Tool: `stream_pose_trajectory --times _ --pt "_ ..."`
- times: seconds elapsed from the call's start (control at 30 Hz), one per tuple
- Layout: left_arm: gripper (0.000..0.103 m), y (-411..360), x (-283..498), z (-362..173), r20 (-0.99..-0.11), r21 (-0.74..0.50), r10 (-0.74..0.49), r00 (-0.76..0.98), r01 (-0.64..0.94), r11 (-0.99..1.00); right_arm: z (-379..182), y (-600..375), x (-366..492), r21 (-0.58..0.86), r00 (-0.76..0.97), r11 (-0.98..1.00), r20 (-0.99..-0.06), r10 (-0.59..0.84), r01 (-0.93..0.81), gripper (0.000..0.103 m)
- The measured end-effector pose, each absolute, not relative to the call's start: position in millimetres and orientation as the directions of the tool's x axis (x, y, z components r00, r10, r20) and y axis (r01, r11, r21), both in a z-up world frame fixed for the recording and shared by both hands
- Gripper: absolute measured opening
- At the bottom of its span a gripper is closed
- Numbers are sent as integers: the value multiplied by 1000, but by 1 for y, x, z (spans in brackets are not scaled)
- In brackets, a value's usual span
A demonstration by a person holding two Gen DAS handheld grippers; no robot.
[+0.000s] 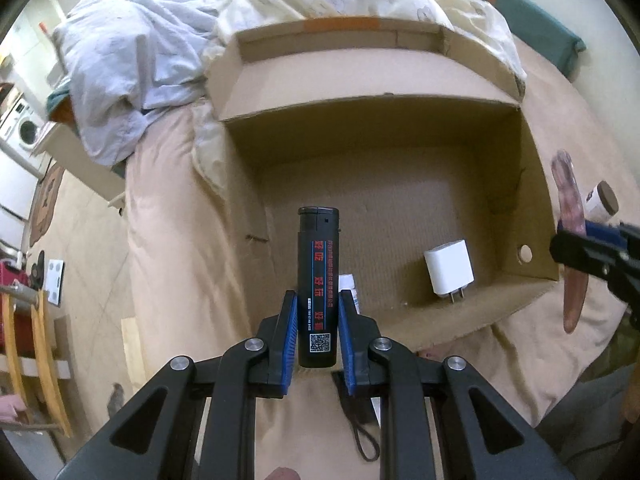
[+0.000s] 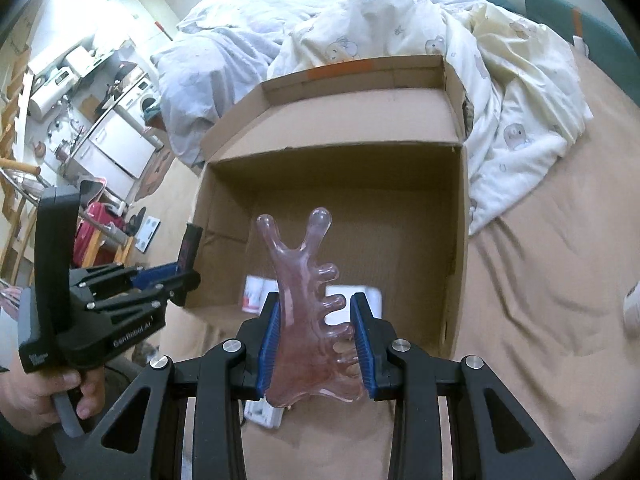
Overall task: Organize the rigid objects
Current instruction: 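Lower the battery into the box while the right carries the pink comb in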
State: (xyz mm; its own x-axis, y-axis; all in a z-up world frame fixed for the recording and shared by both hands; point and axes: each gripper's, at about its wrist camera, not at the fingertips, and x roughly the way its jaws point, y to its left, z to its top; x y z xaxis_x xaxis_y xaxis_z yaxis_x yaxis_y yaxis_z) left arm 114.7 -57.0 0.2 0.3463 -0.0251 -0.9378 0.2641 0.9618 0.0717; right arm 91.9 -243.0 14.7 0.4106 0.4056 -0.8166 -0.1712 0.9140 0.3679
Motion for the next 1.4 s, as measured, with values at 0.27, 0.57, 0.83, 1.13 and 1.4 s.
stream_pose_trajectory --times 0.27,0.57,0.83,1.13,1.4 --pt "18 -67 142 -27 -956 34 -49 291 273 961 -12 -247 125 369 377 918 -837 396 -145 35" --pt "18 -76 159 -51 -954 -114 -193 228 319 941 -38 -245 149 358 345 926 -860 377 -120 36" --pt "18 -81 167 -73 -967 -61 -133 217 310 949 -62 -231 157 311 303 943 -893 332 -116 35" --pt "17 -92 162 -85 -972 -16 -89 215 320 947 -72 -225 160 254 289 960 -916 278 -118 36" --pt "64 -94 163 -78 -967 -7 -86 240 312 950 -64 -226 161 286 309 952 -901 305 -105 48"
